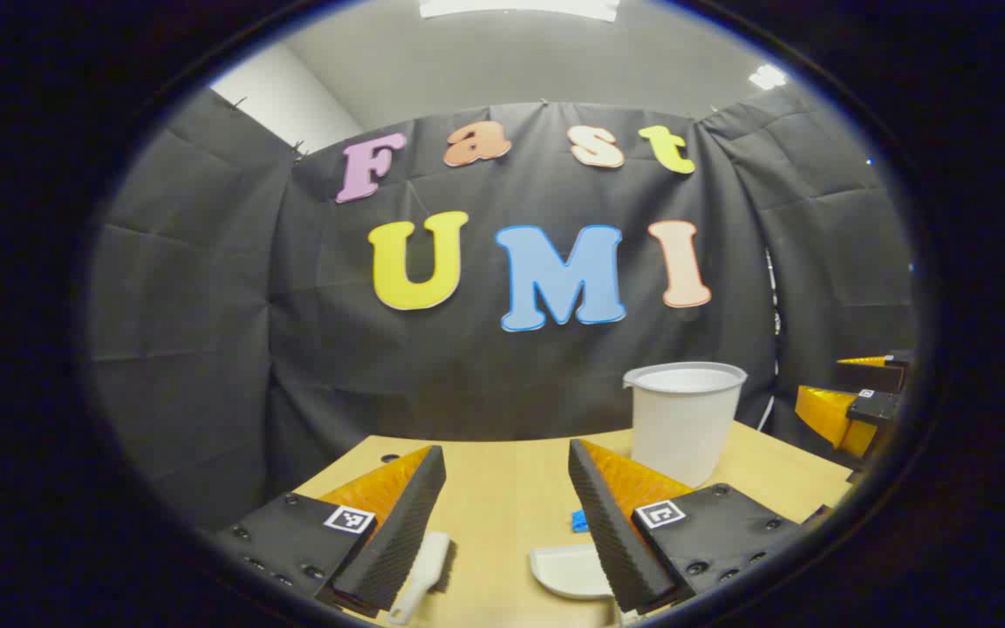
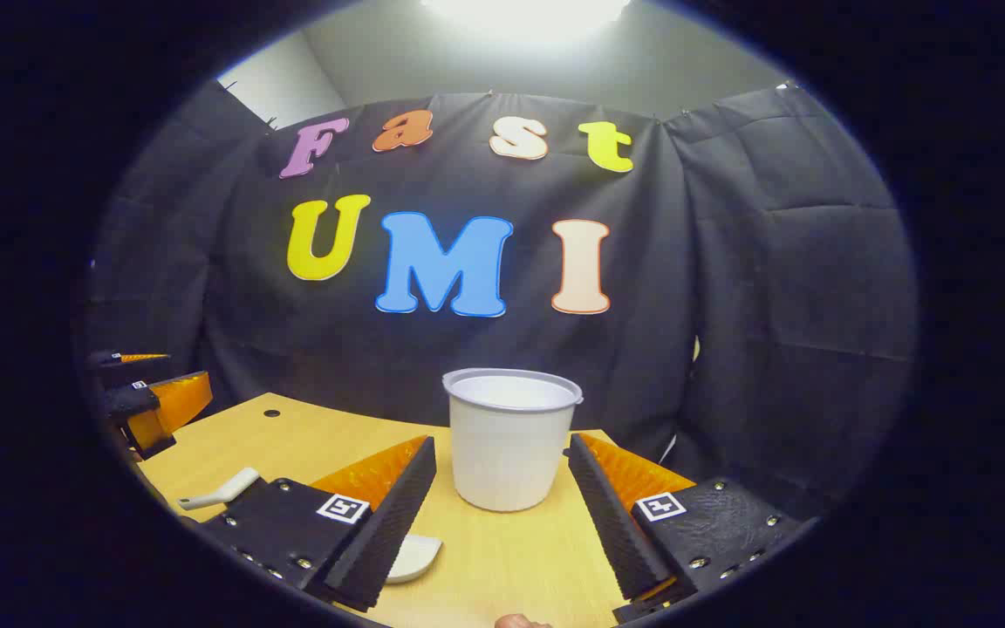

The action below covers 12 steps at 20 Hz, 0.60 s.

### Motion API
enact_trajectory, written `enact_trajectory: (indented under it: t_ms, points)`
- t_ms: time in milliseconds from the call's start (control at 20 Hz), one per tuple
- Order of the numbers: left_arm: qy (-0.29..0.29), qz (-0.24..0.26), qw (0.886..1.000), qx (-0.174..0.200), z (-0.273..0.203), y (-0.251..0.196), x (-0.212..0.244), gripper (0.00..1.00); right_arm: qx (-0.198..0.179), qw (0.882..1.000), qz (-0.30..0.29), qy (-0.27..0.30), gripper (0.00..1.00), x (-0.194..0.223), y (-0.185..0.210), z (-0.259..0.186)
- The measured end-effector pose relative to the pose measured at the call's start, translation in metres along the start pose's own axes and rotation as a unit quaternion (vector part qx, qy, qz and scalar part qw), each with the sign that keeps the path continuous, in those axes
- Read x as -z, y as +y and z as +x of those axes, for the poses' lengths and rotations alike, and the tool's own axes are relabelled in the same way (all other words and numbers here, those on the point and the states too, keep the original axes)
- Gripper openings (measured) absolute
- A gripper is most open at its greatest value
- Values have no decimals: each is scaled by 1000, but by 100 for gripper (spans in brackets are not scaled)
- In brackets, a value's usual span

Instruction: Pick up the small broom and dustpan from the desktop, sweep the trash into the dustpan with the broom, and then empty the trash into the garbage bin.

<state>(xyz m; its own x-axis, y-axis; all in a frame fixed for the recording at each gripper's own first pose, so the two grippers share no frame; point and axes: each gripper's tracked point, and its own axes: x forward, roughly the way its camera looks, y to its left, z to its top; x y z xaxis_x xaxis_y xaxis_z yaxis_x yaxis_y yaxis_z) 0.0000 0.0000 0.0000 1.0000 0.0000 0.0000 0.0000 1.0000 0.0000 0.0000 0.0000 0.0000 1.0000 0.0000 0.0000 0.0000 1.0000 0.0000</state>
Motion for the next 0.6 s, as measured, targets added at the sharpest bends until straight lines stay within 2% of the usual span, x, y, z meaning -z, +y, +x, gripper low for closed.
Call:
enact_trajectory:
  t_ms: [50,150,200,250,400,550,600]
  points:
    - [0,-3,1000,-8,4,17,-1,93,-15,1000,-6,0,95,-4,15,6]
    - [-3,-1,1000,-26,9,38,-6,95,-35,999,-17,-2,96,-12,38,18]
    - [-5,0,1000,-30,14,47,-6,91,-42,999,-21,-2,95,-15,45,23]
    - [-10,-3,999,-31,17,53,-7,94,-49,998,-26,-9,95,-19,55,27]
    - [-19,-8,1000,-24,30,64,-10,95,-48,998,-31,-4,95,-19,69,39]
    - [-12,-11,1000,2,55,71,-11,90,-22,1000,-21,8,95,-13,76,47]
    - [-11,-10,1000,9,61,72,-12,91,-16,1000,-20,11,96,-11,80,50]
